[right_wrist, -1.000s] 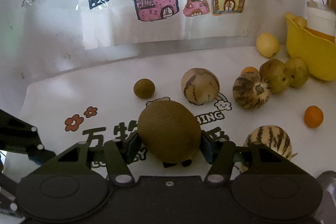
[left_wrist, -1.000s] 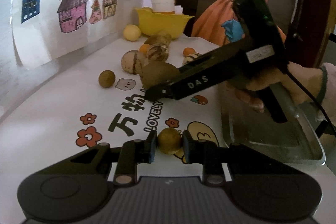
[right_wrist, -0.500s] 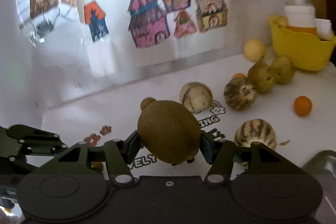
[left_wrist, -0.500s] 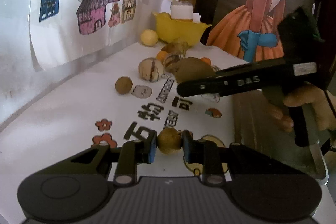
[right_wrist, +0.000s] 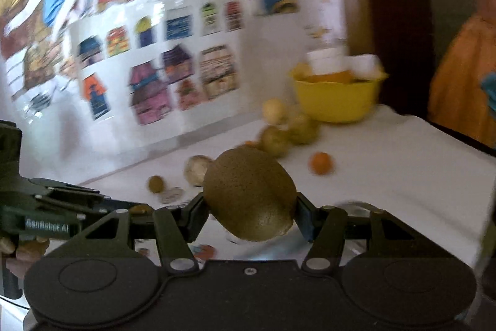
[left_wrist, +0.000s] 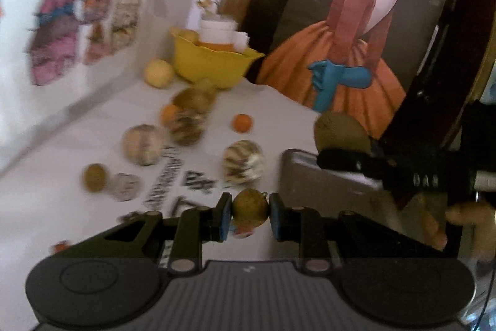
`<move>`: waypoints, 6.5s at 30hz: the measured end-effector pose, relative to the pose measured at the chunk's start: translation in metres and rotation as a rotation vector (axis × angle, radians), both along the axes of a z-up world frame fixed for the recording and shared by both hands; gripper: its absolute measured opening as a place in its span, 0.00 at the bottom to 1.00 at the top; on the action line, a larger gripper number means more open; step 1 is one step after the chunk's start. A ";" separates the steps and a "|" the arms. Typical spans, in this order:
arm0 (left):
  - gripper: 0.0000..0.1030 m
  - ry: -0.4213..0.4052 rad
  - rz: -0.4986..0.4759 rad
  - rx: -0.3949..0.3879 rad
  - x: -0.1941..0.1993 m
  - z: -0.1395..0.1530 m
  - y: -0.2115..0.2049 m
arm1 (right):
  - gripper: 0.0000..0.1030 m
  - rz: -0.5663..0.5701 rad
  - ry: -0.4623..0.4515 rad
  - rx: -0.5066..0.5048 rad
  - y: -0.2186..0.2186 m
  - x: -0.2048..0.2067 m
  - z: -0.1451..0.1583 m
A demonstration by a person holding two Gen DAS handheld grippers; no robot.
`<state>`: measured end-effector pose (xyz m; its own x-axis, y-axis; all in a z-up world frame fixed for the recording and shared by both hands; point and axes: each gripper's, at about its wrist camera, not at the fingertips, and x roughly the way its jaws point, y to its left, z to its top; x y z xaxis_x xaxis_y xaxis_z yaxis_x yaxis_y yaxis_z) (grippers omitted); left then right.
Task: Organize fruits
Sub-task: 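Carry the small brown fruit in the left tool while the right tool carries the kiwi to the steel tray, then open the left tool over the tray while the right tool releases the kiwi into it, then withdraw both open tools from the tray back toward the remaining fruits, then grasp another small brown fruit with the left tool while the right tool grasps a striped fruit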
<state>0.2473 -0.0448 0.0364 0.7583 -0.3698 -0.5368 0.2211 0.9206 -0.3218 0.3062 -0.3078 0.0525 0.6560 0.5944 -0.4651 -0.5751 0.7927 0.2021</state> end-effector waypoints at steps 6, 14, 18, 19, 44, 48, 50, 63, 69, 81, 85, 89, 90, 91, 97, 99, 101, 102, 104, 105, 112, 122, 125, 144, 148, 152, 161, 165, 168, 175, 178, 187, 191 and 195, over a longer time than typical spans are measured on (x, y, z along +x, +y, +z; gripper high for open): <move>0.27 0.004 -0.094 -0.026 0.038 0.001 -0.045 | 0.59 -0.157 -0.018 -0.061 -0.052 -0.007 -0.015; 0.27 0.049 -0.141 -0.007 0.087 -0.019 -0.100 | 0.59 -0.287 -0.029 -0.143 -0.084 -0.012 -0.042; 0.27 0.064 -0.144 0.008 0.102 -0.026 -0.114 | 0.59 -0.315 -0.037 -0.187 -0.087 -0.012 -0.054; 0.27 0.068 -0.145 0.011 0.105 -0.028 -0.116 | 0.59 -0.320 -0.040 -0.199 -0.087 -0.011 -0.056; 0.28 0.090 -0.132 0.089 0.128 -0.053 -0.132 | 0.59 -0.343 -0.049 -0.275 -0.078 -0.004 -0.079; 0.28 0.103 -0.130 0.076 0.129 -0.052 -0.129 | 0.59 -0.340 -0.044 -0.271 -0.079 -0.002 -0.079; 0.33 0.112 -0.125 0.064 0.129 -0.051 -0.127 | 0.59 -0.337 -0.038 -0.269 -0.080 -0.002 -0.078; 0.80 0.081 -0.058 -0.029 0.085 -0.023 -0.108 | 0.72 -0.336 -0.070 -0.230 -0.077 -0.038 -0.054; 0.95 0.059 0.006 -0.060 0.046 -0.004 -0.080 | 0.86 -0.344 -0.079 -0.178 -0.070 -0.073 -0.041; 0.99 -0.014 0.094 0.006 -0.035 0.019 -0.042 | 0.99 -0.357 -0.089 -0.110 -0.042 -0.149 -0.015; 0.99 -0.021 0.085 0.044 -0.062 0.019 -0.034 | 0.99 -0.353 -0.058 -0.109 -0.029 -0.175 -0.013; 0.99 -0.009 0.073 0.049 -0.084 0.013 -0.021 | 0.99 -0.331 -0.003 -0.114 -0.014 -0.192 -0.013; 0.99 0.000 0.071 0.049 -0.089 0.012 -0.016 | 0.99 -0.323 0.012 -0.120 -0.010 -0.196 -0.013; 0.99 0.007 0.071 0.051 -0.094 0.010 -0.012 | 0.99 -0.312 0.021 -0.126 -0.006 -0.200 -0.014; 0.99 0.026 0.089 0.061 -0.117 0.002 0.017 | 0.99 -0.309 0.051 -0.167 0.018 -0.220 -0.020; 0.99 0.032 0.097 0.067 -0.122 0.000 0.025 | 0.99 -0.321 0.075 -0.146 0.024 -0.222 -0.023; 0.99 0.038 0.106 0.082 -0.126 -0.002 0.033 | 0.99 -0.327 0.105 -0.122 0.029 -0.224 -0.027; 0.99 0.041 0.111 0.091 -0.128 -0.003 0.037 | 0.99 -0.327 0.120 -0.116 0.033 -0.224 -0.029; 0.99 0.048 0.112 0.111 -0.132 -0.005 0.045 | 0.99 -0.322 0.139 -0.113 0.040 -0.223 -0.033; 0.99 0.049 0.109 0.122 -0.133 -0.005 0.048 | 0.99 -0.319 0.147 -0.115 0.044 -0.221 -0.034; 0.99 0.050 0.112 0.194 -0.142 -0.004 0.069 | 0.99 -0.256 0.175 -0.156 0.072 -0.212 -0.036; 0.99 0.039 0.115 0.206 -0.132 0.000 0.094 | 0.99 -0.201 0.155 -0.168 0.096 -0.206 -0.018; 0.99 0.027 0.115 0.217 -0.128 0.002 0.099 | 0.99 -0.169 0.138 -0.177 0.103 -0.202 -0.006; 0.99 0.007 0.129 0.257 -0.080 0.005 0.110 | 0.99 -0.056 -0.020 -0.243 0.129 -0.105 0.066; 0.99 0.006 0.130 0.257 -0.062 0.003 0.110 | 0.99 -0.026 0.015 -0.238 0.134 -0.072 0.069; 0.99 0.009 0.128 0.255 -0.042 -0.002 0.109 | 0.99 -0.016 0.017 -0.247 0.137 -0.040 0.067; 0.99 0.020 0.110 0.256 -0.006 -0.016 0.101 | 0.99 -0.041 0.078 -0.231 0.136 0.014 0.049; 0.99 0.020 0.104 0.266 0.007 -0.021 0.098 | 0.99 -0.035 0.094 -0.241 0.140 0.028 0.037; 0.99 0.018 0.098 0.272 0.015 -0.024 0.096 | 0.99 -0.029 0.118 -0.232 0.142 0.040 0.029; 0.99 0.029 0.089 0.280 0.029 -0.031 0.095 | 0.99 -0.035 0.164 -0.203 0.147 0.068 0.017; 0.99 0.028 0.090 0.278 0.035 -0.033 0.093 | 0.99 -0.053 0.195 -0.181 0.149 0.084 0.011; 0.89 0.019 0.101 0.292 0.047 -0.038 0.088 | 0.92 -0.147 0.324 -0.109 0.149 0.134 -0.017; 0.80 0.036 0.107 0.269 0.053 -0.041 0.089 | 0.86 -0.161 0.358 -0.107 0.153 0.146 -0.027; 0.75 0.032 0.101 0.271 0.057 -0.043 0.087 | 0.77 -0.187 0.380 -0.116 0.158 0.153 -0.035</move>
